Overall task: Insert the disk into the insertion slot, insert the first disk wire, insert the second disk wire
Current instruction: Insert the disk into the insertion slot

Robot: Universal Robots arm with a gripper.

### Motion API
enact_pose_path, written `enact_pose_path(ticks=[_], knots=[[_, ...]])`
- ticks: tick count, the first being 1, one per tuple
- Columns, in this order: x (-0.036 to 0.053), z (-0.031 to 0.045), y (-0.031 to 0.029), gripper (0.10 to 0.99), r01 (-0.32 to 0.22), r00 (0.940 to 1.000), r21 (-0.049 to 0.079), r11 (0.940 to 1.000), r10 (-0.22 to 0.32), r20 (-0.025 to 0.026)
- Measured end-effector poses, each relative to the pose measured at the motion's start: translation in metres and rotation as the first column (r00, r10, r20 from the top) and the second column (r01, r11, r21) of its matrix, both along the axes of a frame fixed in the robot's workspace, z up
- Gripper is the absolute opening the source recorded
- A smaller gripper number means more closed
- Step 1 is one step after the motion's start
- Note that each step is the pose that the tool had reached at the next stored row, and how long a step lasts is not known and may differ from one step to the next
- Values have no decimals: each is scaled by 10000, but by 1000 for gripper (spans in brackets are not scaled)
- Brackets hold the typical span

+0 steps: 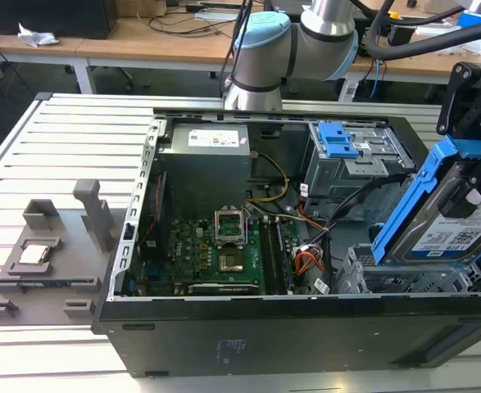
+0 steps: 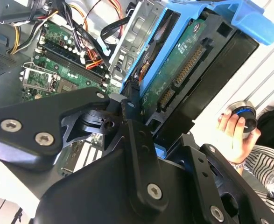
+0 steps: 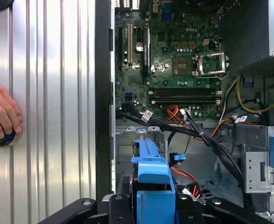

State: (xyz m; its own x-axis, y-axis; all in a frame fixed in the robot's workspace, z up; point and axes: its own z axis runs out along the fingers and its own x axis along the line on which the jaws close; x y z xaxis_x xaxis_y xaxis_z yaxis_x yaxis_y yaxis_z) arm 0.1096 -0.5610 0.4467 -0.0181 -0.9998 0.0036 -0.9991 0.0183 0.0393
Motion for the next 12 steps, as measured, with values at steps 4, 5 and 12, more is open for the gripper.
enact_pose_path(ticks=[4,5,12], knots=[[-14,-61,95,361,-1,10000,-2,10000,1,0],[-15,-76,113,361,-1,10000,1,10000,1,0],[-33,-175,139,361,0,10000,-4,10000,0,0]])
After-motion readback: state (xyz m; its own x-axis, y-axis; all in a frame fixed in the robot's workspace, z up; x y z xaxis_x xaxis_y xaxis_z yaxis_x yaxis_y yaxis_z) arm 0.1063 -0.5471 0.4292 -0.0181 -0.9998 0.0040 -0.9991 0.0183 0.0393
